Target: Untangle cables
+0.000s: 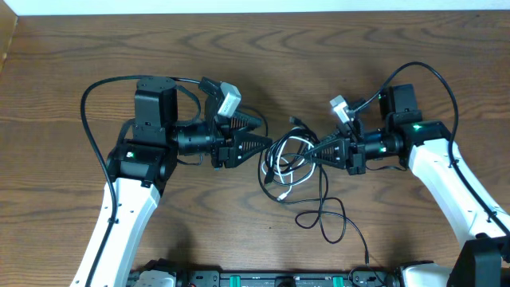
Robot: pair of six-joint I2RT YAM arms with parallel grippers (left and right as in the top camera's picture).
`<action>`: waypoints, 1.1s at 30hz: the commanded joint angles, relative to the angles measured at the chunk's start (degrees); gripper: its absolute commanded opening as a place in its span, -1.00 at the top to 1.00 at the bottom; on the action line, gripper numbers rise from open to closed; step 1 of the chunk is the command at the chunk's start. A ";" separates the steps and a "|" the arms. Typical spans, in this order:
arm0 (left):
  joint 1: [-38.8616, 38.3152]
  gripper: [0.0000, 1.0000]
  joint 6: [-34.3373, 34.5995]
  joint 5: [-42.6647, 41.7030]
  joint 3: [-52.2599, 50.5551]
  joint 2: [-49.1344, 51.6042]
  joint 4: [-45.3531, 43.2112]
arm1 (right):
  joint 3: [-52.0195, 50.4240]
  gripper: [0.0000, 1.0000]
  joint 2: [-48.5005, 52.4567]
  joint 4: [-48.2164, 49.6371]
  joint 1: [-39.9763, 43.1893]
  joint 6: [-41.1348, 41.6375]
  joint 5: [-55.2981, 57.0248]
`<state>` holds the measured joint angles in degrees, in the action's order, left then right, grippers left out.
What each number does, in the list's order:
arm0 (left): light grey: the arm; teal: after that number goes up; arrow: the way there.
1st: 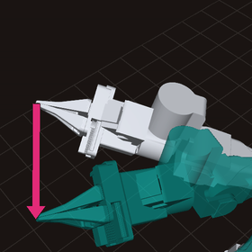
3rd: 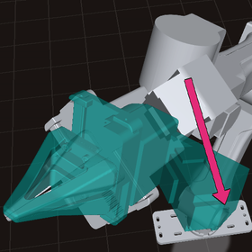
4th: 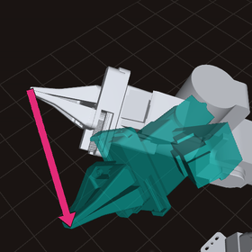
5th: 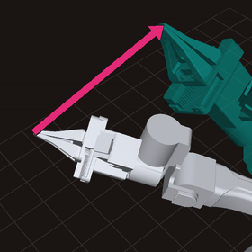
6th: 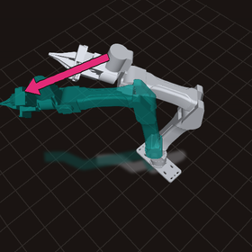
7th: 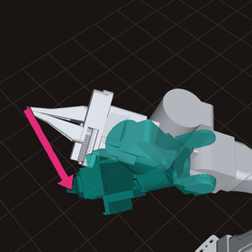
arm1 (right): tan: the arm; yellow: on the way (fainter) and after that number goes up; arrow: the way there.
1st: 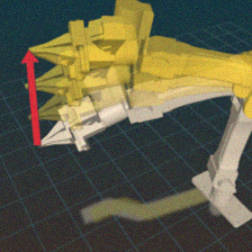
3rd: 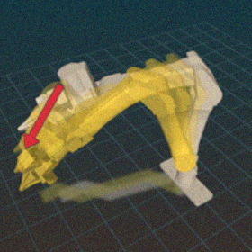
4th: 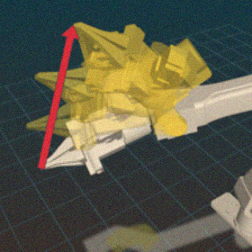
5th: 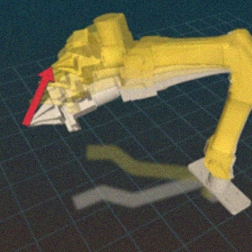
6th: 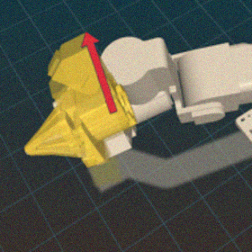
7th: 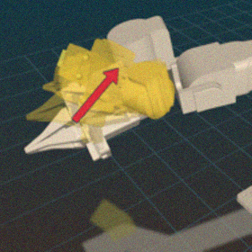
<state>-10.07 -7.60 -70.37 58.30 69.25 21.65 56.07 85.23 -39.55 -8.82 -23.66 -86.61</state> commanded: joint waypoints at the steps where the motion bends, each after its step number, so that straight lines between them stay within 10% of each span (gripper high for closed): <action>1: 0.13 -0.15 -0.74 -4.11 1.18 -0.02 -0.07 | 0.37 0.98 -0.13 0.11 1.40 -0.59 -2.47; 33: -2.16 0.03 -0.76 7.48 1.16 -0.02 10.05 | 0.37 0.97 -0.13 0.07 3.17 5.92 -2.27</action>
<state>-11.40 -7.75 -64.34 58.30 69.25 30.63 56.07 85.23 -39.55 -5.96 -18.44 -86.56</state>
